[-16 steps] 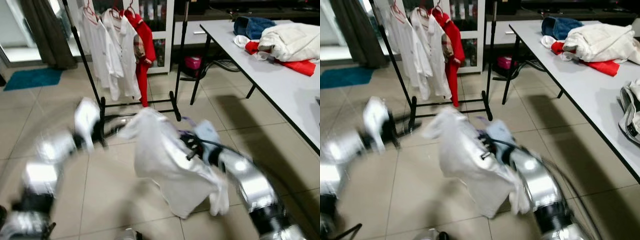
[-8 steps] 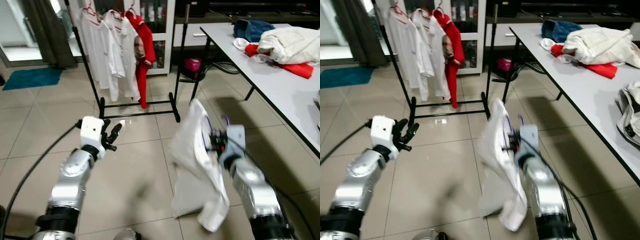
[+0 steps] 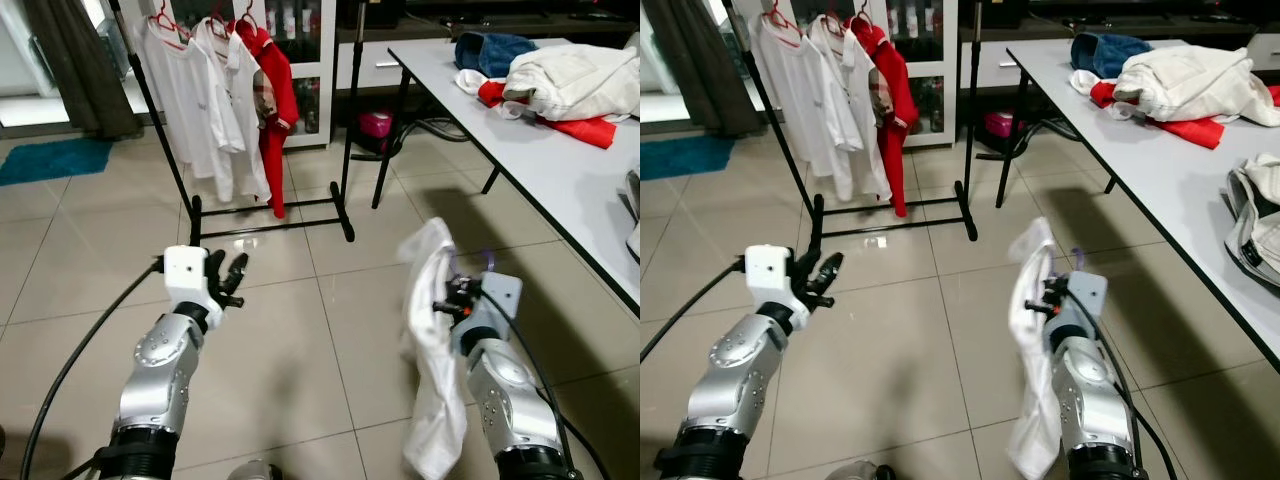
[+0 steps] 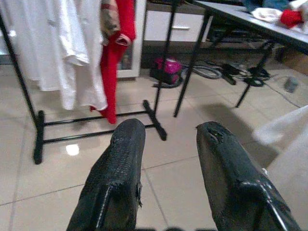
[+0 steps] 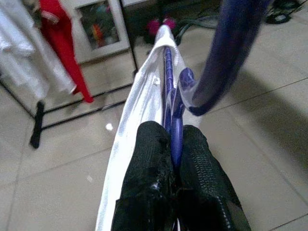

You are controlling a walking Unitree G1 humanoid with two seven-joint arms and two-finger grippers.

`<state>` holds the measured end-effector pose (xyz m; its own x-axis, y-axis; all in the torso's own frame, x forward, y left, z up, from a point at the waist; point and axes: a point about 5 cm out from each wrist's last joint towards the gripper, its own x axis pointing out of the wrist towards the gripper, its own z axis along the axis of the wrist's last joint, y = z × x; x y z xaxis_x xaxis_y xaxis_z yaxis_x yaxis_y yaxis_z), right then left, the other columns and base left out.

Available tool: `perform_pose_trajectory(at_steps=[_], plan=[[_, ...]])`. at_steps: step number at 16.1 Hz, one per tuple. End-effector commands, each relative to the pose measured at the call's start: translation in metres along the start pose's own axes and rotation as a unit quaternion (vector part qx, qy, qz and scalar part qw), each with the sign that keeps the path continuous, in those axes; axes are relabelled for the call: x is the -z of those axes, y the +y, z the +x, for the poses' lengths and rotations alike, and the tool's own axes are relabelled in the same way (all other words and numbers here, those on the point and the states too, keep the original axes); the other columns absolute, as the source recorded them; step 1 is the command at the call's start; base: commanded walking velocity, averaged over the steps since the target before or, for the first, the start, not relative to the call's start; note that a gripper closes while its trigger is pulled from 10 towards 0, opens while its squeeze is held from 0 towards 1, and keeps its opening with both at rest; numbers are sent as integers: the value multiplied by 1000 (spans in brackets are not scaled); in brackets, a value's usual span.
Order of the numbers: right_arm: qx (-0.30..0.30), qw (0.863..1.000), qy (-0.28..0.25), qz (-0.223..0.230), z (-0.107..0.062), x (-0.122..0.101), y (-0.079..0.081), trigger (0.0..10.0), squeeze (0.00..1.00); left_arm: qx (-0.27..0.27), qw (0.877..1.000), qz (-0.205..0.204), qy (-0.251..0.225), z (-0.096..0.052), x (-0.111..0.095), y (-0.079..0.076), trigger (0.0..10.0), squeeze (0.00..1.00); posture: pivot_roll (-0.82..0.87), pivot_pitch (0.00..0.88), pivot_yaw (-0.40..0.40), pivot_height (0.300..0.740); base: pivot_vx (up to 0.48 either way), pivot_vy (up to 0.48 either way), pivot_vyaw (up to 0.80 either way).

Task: Hang hanger

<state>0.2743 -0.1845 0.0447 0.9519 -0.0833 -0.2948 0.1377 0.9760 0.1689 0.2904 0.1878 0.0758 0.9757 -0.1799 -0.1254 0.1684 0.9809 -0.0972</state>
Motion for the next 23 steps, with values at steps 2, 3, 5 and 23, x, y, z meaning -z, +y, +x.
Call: perform_pose_trajectory(at_steps=[2,3,5,23], plan=[[-4,1000,-30,-7,2,-8,7,10000,0,3,1000,25,-7,1,-3,1,10000,0,-43,0,38,740,0,0,0],[-4,999,-35,-6,4,-8,11,10000,0,28,999,40,5,-1,1,-2,10000,0,-46,0,44,740,292,0,-413],[16,999,-36,-30,8,-8,10,10000,0,43,997,54,27,-1,6,-5,10000,0,-43,0,35,740,296,0,0],[-43,998,-40,-2,4,-12,4,10000,0,44,998,29,15,9,2,-7,10000,0,-78,0,71,740,344,0,133]])
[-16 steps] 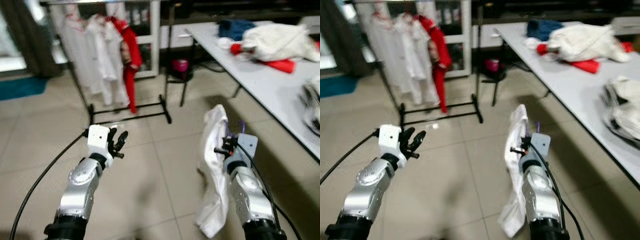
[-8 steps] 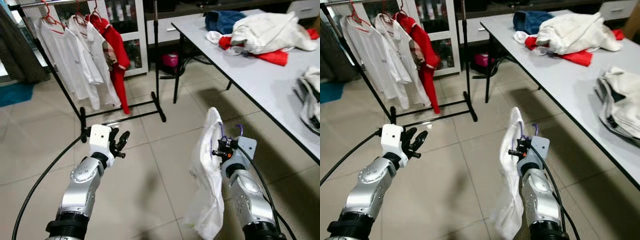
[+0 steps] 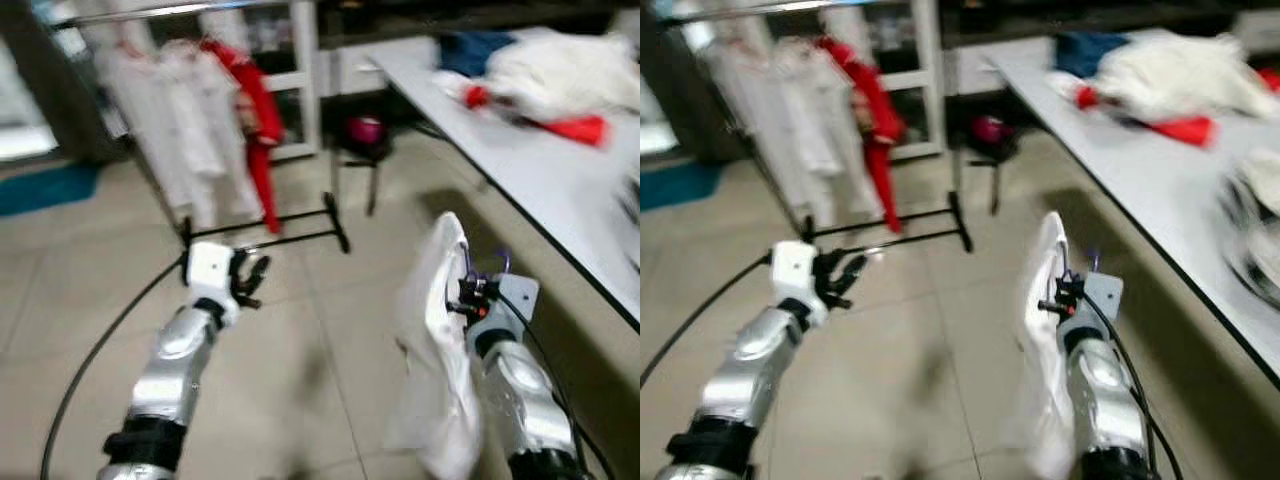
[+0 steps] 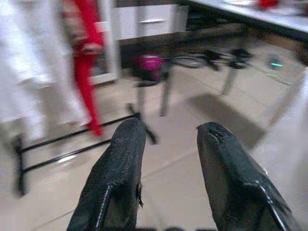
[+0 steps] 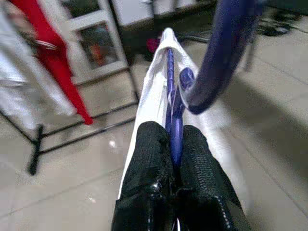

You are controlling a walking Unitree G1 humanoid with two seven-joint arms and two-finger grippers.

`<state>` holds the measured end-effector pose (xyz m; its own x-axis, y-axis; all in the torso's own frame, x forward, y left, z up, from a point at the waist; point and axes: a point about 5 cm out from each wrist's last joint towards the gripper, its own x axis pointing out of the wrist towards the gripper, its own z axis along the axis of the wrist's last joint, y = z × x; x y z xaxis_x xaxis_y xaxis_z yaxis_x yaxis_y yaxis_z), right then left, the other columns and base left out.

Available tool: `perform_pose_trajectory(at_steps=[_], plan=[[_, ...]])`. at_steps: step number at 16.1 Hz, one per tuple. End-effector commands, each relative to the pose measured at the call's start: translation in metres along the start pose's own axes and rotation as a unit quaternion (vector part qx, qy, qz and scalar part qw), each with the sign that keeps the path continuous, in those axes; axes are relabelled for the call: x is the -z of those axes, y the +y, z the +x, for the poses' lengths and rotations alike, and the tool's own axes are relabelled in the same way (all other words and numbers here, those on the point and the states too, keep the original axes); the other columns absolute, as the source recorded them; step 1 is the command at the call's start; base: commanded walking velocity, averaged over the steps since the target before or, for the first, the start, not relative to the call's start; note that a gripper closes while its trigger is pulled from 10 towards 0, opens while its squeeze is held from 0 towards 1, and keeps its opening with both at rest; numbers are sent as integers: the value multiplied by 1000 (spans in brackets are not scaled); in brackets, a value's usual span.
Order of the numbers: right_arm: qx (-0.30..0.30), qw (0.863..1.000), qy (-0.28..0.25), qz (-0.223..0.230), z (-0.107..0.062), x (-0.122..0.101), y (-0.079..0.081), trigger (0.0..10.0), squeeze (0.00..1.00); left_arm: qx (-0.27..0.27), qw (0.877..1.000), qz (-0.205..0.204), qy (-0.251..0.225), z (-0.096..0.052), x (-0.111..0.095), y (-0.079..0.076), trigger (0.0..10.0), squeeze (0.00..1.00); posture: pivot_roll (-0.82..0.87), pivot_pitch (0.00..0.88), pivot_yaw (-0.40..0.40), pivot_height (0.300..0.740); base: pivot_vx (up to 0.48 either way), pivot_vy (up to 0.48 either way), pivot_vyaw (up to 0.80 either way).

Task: Hang hanger

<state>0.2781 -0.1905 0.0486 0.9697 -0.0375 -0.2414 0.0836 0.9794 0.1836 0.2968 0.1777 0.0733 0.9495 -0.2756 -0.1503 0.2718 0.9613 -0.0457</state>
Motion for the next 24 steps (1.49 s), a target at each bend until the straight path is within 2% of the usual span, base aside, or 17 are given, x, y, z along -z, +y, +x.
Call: perform_pose_trajectory(at_steps=[1,3,4,6,8,13,17,20,24], plan=[[-13,1000,-17,-7,2,-7,8,10000,0,-9,1000,-6,-4,1,-1,2,10000,0,-78,0,71,740,341,0,800],[-22,1000,-15,2,4,-9,10,10000,0,-20,1000,0,-19,-1,-5,6,10000,0,-76,0,63,740,332,0,0],[-19,999,-15,-20,4,-10,9,10000,0,-21,999,3,-25,-2,-7,7,10000,0,-73,0,62,740,334,0,0],[-27,999,-19,-3,4,-11,10,10000,0,-11,999,25,-39,-2,-13,7,10000,0,-66,0,56,740,339,0,0],[-32,999,-22,-1,6,-14,13,10000,0,-12,998,25,-50,-1,-20,8,10000,0,-61,0,55,740,341,0,0],[-39,999,-26,-24,9,-19,13,10000,0,-6,998,29,-57,3,-26,7,10000,0,-59,0,53,740,343,0,0],[-37,999,-23,-25,10,-21,11,10000,0,0,998,32,-57,4,-27,4,10000,0,-56,0,48,740,345,0,0],[-44,998,-23,-31,11,-22,13,10000,0,3,998,34,-54,4,-27,4,10000,0,-53,0,52,740,346,0,-800],[-46,998,-28,-29,15,-25,16,10000,0,11,998,41,-54,6,-30,4,10000,0,-42,0,58,740,343,0,0]])
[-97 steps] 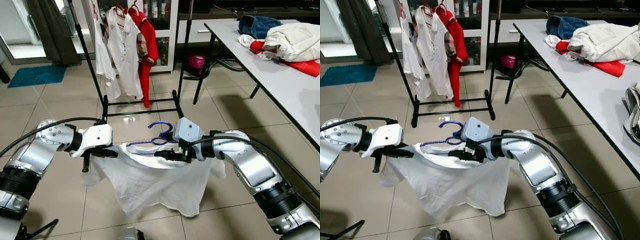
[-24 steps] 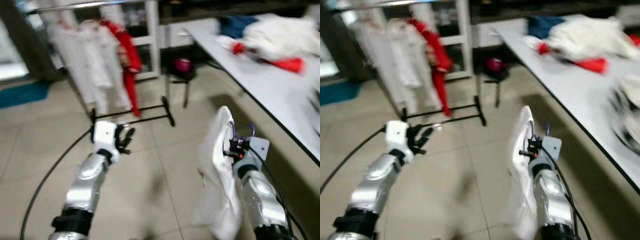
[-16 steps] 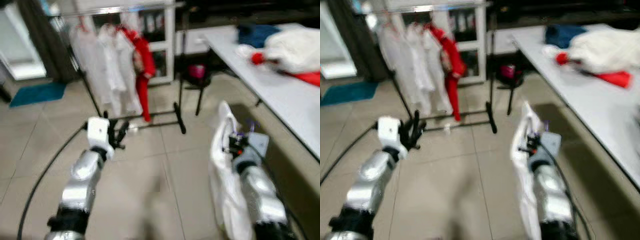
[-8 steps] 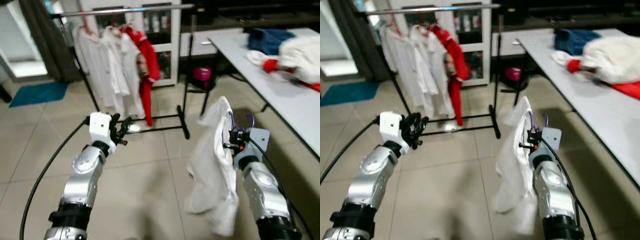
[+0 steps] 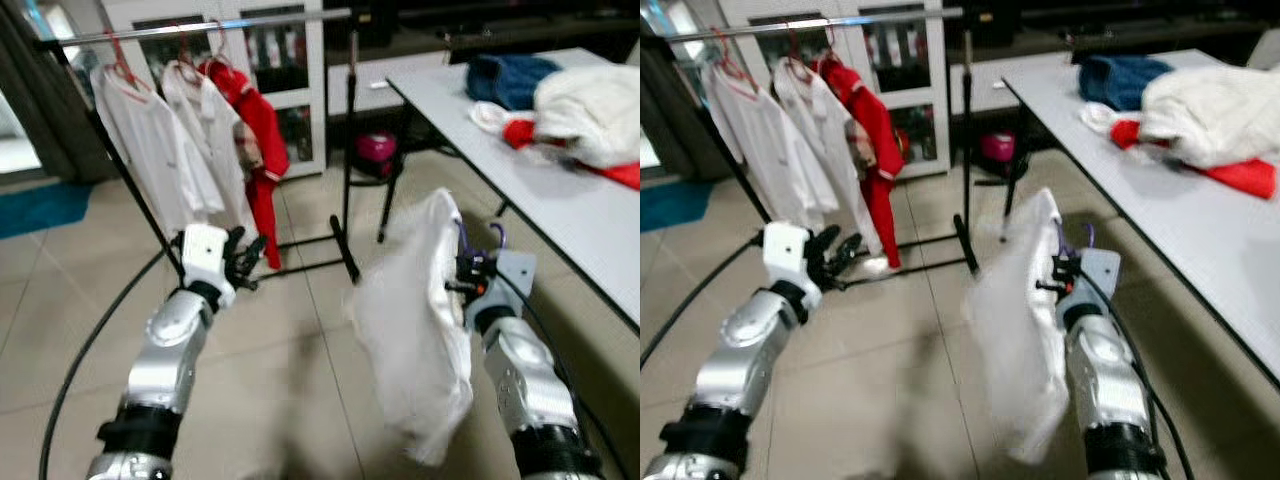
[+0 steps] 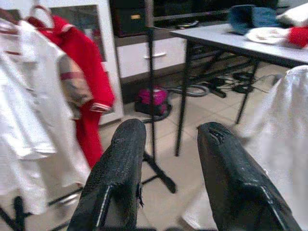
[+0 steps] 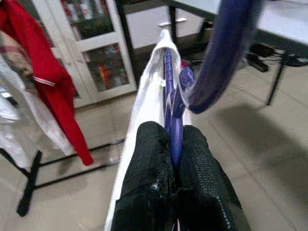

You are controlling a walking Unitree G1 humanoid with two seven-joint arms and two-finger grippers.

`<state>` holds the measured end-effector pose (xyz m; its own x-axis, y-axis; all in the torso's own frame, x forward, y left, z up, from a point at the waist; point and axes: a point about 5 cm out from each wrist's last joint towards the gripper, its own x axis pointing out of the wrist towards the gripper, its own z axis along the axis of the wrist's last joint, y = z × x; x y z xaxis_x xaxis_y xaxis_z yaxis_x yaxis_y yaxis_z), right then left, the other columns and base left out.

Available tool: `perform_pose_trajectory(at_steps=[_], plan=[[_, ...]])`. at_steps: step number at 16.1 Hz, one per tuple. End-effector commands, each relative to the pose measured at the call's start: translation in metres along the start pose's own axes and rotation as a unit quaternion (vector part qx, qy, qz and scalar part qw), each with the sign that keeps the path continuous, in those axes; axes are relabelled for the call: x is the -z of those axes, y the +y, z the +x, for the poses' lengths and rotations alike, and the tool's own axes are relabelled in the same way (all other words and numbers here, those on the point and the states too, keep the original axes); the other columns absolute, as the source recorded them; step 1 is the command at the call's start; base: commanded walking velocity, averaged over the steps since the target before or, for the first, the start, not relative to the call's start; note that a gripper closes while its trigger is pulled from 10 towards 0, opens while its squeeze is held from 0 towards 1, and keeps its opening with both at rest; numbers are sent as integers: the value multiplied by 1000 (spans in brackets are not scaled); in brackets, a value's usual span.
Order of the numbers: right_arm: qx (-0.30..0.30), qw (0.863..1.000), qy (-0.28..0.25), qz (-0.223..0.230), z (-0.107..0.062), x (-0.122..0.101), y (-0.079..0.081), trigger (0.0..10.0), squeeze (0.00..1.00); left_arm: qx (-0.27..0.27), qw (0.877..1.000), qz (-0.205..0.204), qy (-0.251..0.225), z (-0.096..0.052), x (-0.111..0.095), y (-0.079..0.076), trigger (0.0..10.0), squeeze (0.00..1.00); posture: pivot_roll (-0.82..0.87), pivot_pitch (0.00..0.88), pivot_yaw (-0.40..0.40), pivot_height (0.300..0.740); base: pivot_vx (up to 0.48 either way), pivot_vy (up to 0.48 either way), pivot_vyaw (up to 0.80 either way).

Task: Hang hanger

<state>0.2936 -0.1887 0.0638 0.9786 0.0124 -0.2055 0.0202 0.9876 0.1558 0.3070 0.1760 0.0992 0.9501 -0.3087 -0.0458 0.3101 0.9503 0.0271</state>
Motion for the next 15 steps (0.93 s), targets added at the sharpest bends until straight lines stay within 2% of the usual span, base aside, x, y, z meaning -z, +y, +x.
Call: perform_pose_trajectory(at_steps=[1,15], plan=[[-18,1000,-15,-8,5,-9,10,10000,0,-4,1000,4,-2,1,-4,4,10000,0,-41,0,59,740,345,0,0],[-20,1000,-11,-9,6,-8,12,10000,0,0,1000,7,-1,-1,-4,4,10000,0,-42,0,54,740,347,0,0]])
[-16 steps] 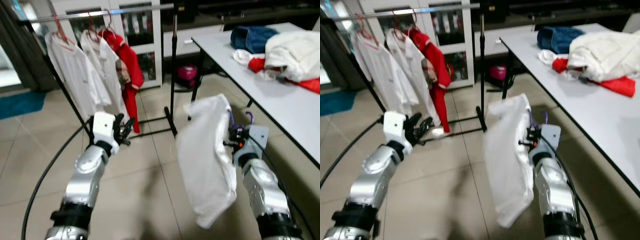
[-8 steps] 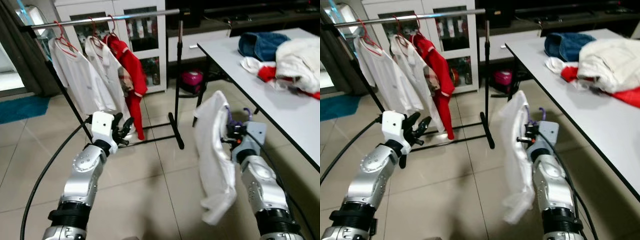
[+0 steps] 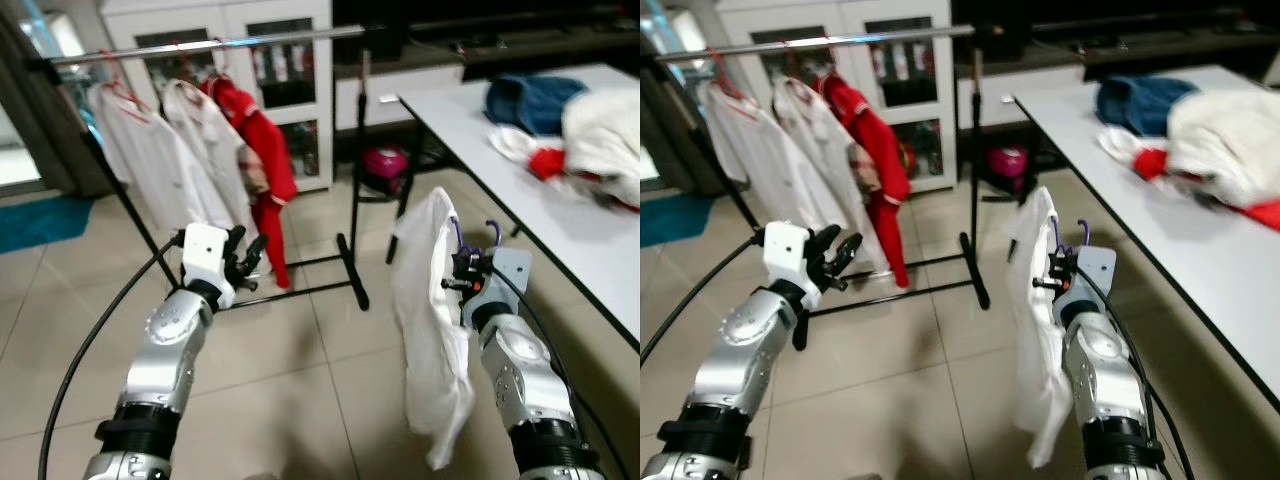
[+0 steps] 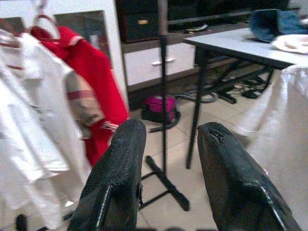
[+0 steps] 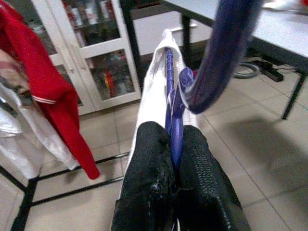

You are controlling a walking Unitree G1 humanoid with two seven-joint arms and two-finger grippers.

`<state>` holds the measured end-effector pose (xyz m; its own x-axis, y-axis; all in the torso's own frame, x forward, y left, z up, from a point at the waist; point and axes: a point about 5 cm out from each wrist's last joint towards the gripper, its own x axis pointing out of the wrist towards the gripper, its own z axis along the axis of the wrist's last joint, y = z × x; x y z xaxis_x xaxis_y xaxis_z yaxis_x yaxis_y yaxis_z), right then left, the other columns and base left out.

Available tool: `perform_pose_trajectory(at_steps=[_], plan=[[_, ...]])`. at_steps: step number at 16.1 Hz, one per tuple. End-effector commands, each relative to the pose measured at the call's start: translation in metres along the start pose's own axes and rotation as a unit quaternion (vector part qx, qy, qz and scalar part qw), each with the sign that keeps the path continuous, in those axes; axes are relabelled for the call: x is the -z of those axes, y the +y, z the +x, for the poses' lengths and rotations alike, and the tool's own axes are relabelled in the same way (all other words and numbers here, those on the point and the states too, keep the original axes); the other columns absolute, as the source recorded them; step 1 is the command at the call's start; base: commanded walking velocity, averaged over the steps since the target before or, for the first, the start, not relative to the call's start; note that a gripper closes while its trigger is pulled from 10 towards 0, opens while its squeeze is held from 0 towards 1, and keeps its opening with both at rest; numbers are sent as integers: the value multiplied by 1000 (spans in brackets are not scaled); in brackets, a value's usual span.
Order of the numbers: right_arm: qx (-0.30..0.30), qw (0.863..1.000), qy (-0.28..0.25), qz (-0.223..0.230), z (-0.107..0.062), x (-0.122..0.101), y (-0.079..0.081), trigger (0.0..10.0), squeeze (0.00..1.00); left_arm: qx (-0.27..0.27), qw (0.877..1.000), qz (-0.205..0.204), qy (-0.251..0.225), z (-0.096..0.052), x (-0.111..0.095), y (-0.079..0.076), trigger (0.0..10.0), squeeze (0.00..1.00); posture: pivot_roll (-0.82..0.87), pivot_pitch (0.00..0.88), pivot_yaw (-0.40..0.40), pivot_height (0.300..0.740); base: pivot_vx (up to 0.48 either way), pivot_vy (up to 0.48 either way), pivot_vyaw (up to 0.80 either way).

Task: Hang hanger

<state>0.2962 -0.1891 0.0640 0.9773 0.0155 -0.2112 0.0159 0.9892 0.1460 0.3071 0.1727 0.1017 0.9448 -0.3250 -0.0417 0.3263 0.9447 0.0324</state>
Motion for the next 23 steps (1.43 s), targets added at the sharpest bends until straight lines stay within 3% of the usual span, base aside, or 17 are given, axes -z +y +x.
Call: perform_pose_trajectory(at_steps=[1,23], plan=[[-19,1000,-13,-4,4,-6,12,10000,0,-8,1000,4,2,-2,-2,6,10000,0,-43,0,55,740,349,0,0],[-18,1000,-12,-1,4,-7,11,10000,0,0,1000,3,6,-2,0,3,10000,0,-44,0,54,740,348,0,0]])
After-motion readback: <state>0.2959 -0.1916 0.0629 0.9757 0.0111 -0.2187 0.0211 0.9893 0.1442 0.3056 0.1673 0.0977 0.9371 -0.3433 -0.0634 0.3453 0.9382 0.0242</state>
